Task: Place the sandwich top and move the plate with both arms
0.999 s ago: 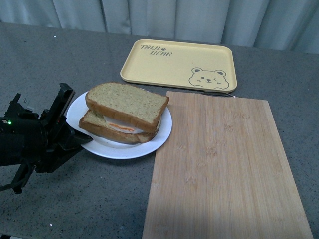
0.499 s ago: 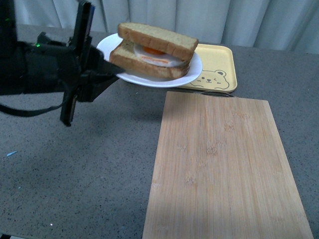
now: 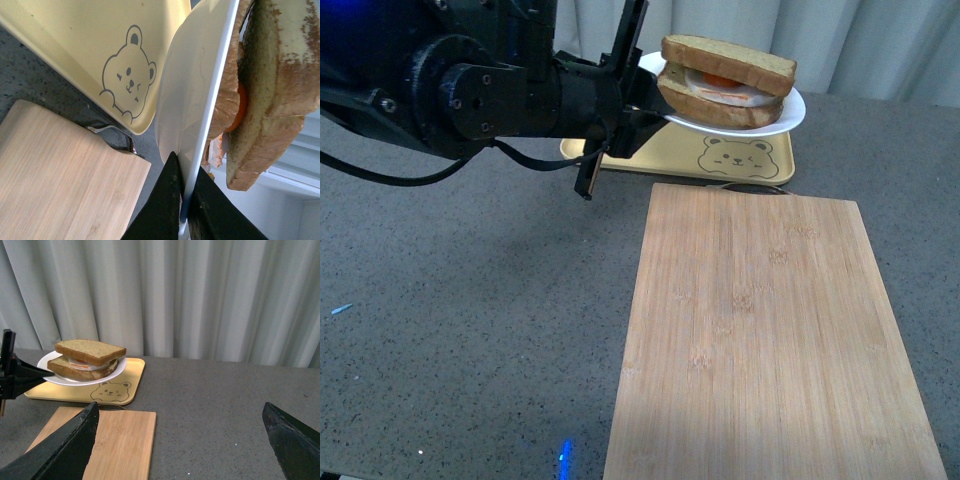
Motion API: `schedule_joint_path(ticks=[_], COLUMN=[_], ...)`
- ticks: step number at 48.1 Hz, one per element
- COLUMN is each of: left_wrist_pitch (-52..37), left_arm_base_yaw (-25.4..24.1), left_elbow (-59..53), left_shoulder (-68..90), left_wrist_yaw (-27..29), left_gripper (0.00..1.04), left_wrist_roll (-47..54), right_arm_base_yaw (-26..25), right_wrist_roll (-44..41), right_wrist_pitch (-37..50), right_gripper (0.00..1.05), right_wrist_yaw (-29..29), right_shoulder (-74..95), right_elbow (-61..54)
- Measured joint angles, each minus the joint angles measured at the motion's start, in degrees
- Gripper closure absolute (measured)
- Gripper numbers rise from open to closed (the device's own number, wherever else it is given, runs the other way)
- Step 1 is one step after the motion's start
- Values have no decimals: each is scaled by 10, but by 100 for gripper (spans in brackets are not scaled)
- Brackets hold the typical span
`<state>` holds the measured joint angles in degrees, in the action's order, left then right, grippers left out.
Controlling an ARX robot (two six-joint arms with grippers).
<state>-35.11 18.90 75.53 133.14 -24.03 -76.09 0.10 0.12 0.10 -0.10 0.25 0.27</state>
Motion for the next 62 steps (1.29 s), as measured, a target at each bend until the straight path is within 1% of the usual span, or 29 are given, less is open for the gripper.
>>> schedule_joint_path(ticks=[8, 23, 32, 35, 41, 44, 46, 48, 52, 53, 56, 57, 58, 59, 60, 61, 62], left_wrist_pitch=[24, 71, 85, 87, 77, 68, 58, 33, 14, 11, 9, 8, -17, -66, -92, -145, -217], left_arm_base_yaw=[3, -16, -23, -24, -24, -24, -24, -24, -24, -24, -25, -24, -21, -19, -18, -17, -17], left_elbow=[59, 167, 194, 194, 170, 129, 102, 56, -6, -15, -59, -65, -80, -96, -105, -124, -157], left_shoulder=[51, 136, 150, 151, 141, 119, 103, 72, 20, 13, -27, -31, -35, -38, -39, -40, -44], left_wrist_yaw=[-7, 0, 0, -2, -7, -16, -19, -19, -13, -12, 1, 3, 43, 95, 124, 180, 250], left_gripper=[101, 101, 101, 92, 65, 51, 43, 33, 18, 17, 6, 5, 7, 10, 12, 16, 21], left_wrist_roll=[4, 10, 10, 11, 17, 28, 35, 46, 68, 71, 93, 96, 124, 158, 191, 238, 310], right_arm_base_yaw=[0, 0, 0, 0, 0, 0, 0, 0, 0, 0, 0, 0, 0, 0, 0, 0, 0], right_wrist_roll=[0, 0, 0, 0, 0, 0, 0, 0, 0, 0, 0, 0, 0, 0, 0, 0, 0], right_wrist_pitch=[0, 0, 0, 0, 0, 0, 0, 0, 0, 0, 0, 0, 0, 0, 0, 0, 0], right_gripper=[9, 9, 9, 9, 9, 9, 9, 9, 9, 9, 9, 9, 9, 9, 9, 9, 9], right_wrist_yaw=[0, 0, 0, 0, 0, 0, 0, 0, 0, 0, 0, 0, 0, 0, 0, 0, -1], right_shoulder=[0, 0, 0, 0, 0, 0, 0, 0, 0, 0, 0, 0, 0, 0, 0, 0, 0], right_elbow=[0, 0, 0, 0, 0, 0, 0, 0, 0, 0, 0, 0, 0, 0, 0, 0, 0])
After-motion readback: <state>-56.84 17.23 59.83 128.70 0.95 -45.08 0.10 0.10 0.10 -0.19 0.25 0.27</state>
